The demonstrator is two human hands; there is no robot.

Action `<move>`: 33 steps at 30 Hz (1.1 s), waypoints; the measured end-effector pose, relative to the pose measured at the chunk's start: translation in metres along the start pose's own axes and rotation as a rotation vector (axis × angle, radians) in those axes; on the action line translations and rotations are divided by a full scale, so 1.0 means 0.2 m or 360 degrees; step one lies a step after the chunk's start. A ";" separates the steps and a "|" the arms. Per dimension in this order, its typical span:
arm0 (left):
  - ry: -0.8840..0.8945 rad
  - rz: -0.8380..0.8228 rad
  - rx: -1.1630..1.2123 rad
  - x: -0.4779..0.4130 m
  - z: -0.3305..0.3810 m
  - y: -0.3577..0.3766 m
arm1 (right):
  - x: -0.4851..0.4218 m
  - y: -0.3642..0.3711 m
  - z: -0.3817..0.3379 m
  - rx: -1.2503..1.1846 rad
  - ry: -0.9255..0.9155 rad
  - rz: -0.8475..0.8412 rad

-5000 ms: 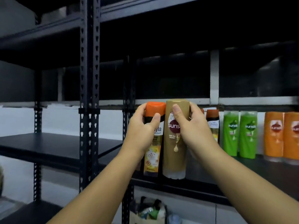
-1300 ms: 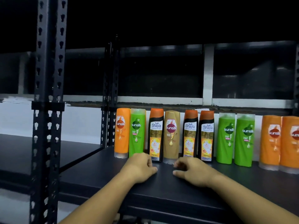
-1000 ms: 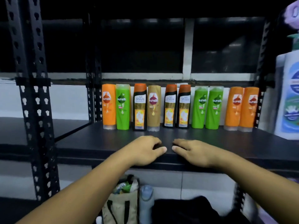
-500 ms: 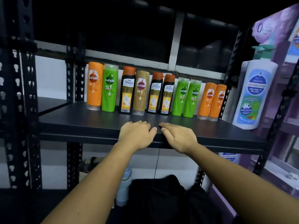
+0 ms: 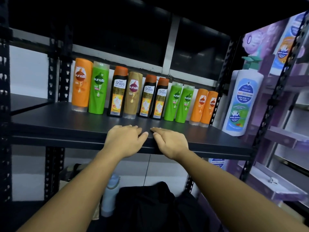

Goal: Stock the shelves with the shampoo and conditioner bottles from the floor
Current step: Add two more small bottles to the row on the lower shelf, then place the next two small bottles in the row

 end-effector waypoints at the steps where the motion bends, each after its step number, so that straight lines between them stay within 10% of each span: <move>1: -0.0015 -0.0018 0.0001 0.00 0.00 0.00 | 0.00 0.00 0.00 -0.0006 -0.0010 0.0011; 22: 0.0034 0.0415 0.0711 0.47 0.14 0.19 | 0.48 0.27 0.04 -0.0735 -0.0487 0.0643; 33: -0.0850 -0.1153 0.0745 1.39 0.03 1.29 | 1.33 1.35 -0.09 -0.0947 0.0066 -0.1088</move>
Point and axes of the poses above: each hand's wrist, its own x-axis away from the middle knuckle, its own y-axis out of the palm, z = x × y, the point moved 2 cm from there along -x, towards the middle knuckle, and after that the axes turned 4 degrees about x, right-handed, at the moved point
